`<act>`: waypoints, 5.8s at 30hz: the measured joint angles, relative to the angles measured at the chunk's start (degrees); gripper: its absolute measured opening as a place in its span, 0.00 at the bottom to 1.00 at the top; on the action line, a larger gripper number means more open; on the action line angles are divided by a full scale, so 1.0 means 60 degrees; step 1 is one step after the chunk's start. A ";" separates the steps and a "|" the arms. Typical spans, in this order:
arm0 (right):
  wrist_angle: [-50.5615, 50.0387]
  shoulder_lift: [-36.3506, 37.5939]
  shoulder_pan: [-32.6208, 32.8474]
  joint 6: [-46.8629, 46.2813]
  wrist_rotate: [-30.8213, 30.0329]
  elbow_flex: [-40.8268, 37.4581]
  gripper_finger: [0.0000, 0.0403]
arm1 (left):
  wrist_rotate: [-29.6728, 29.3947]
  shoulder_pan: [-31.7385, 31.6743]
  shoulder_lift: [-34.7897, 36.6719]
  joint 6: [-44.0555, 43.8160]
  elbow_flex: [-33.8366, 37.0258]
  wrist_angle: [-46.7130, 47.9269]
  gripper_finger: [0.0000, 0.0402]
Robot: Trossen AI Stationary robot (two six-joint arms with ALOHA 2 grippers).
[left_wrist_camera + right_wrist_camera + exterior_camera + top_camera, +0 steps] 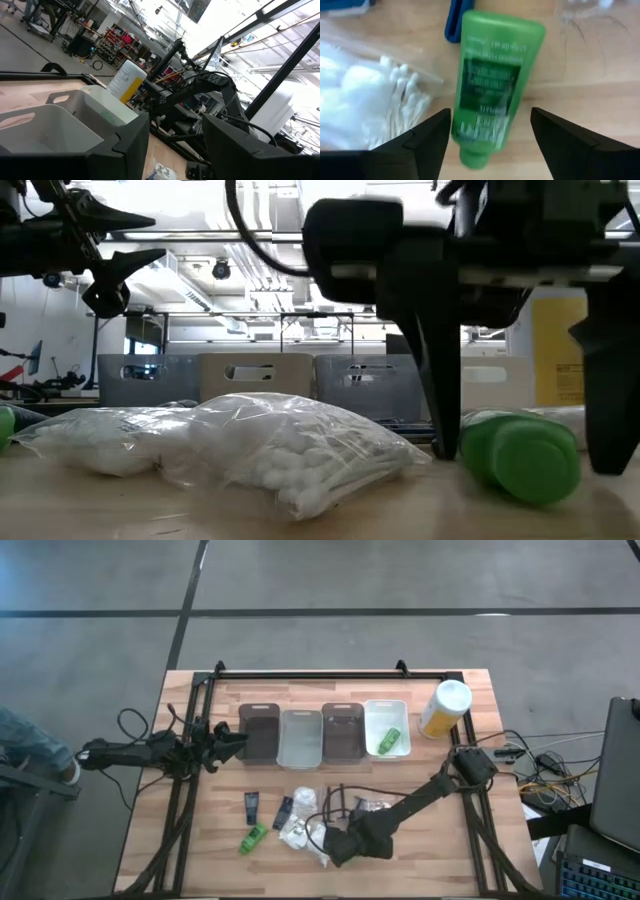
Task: Pick & Place Travel size toiletries
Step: Put the green shampoo into the white bin
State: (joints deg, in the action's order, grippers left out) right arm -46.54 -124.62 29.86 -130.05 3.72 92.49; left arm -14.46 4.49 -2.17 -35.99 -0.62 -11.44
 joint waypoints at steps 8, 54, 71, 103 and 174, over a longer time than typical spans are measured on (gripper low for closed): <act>0.0033 -0.0250 -0.0020 0.0516 0.0229 0.0018 0.55 | -0.0001 0.0000 0.0000 0.0000 0.0000 0.0000 0.47; -0.6910 0.4274 -0.5380 0.6507 -0.2830 0.1276 0.35 | 0.0000 -0.0004 -0.0073 0.0000 0.0001 0.0205 0.47; -0.3615 0.4828 -0.7517 0.8982 -0.1023 -0.3346 0.38 | 0.0000 -0.0004 -0.0073 0.0000 0.0003 0.0219 0.47; -0.2560 0.4828 -0.6244 0.9528 -0.1401 -0.1660 0.86 | 0.0000 0.0000 -0.0073 0.0000 0.0000 0.0222 0.47; 0.2361 0.4211 -0.1952 0.4799 -0.3645 -0.1436 0.89 | 0.3767 0.0373 -0.3938 -0.1942 -0.5832 1.0582 0.47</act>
State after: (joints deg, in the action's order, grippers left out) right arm -32.38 -99.36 18.14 -101.26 -18.15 83.88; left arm 8.14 6.73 -25.80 -47.64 -35.62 52.05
